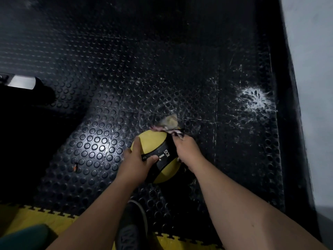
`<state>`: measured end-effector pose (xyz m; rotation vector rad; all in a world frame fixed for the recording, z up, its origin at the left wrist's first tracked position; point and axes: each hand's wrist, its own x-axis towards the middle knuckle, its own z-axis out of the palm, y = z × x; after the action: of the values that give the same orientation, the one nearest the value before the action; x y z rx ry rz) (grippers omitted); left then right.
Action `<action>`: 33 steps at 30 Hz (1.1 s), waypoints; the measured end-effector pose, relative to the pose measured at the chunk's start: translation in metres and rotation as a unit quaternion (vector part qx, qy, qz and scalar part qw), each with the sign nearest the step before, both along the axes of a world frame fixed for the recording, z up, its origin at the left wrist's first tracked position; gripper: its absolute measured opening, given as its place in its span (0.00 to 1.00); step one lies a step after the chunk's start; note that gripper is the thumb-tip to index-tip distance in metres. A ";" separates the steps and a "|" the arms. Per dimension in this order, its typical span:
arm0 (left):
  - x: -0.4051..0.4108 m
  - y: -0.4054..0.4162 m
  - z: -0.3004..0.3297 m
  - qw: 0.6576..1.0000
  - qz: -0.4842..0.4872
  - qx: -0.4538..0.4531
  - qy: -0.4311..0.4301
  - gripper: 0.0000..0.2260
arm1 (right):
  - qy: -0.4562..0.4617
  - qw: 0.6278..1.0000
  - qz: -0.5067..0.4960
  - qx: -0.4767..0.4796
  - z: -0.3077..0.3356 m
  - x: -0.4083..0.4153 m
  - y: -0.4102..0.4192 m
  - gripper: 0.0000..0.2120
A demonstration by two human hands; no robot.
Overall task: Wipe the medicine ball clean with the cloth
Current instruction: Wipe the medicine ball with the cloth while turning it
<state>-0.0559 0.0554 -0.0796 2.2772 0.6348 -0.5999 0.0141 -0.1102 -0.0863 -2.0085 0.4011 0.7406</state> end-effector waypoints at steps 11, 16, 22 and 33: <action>-0.006 0.011 0.001 0.998 -0.017 -0.058 0.001 0.42 | 0.114 0.980 -0.136 0.094 -0.014 0.000 -0.032 0.18; 0.004 0.025 0.000 0.995 -0.012 -0.098 0.005 0.44 | 0.091 0.928 -0.309 0.190 0.001 0.005 -0.056 0.28; 0.002 0.024 0.000 0.996 -0.018 -0.090 0.004 0.42 | -0.068 0.984 -0.146 0.072 0.035 -0.036 -0.028 0.20; 0.003 0.022 -0.005 0.998 -0.010 -0.067 -0.002 0.41 | -0.110 0.993 0.003 0.046 0.000 -0.057 0.015 0.21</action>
<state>-0.0526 0.0777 -0.0845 2.1607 0.5534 -0.6274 -0.0432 -0.0949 -0.0860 -1.9795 0.2263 0.5244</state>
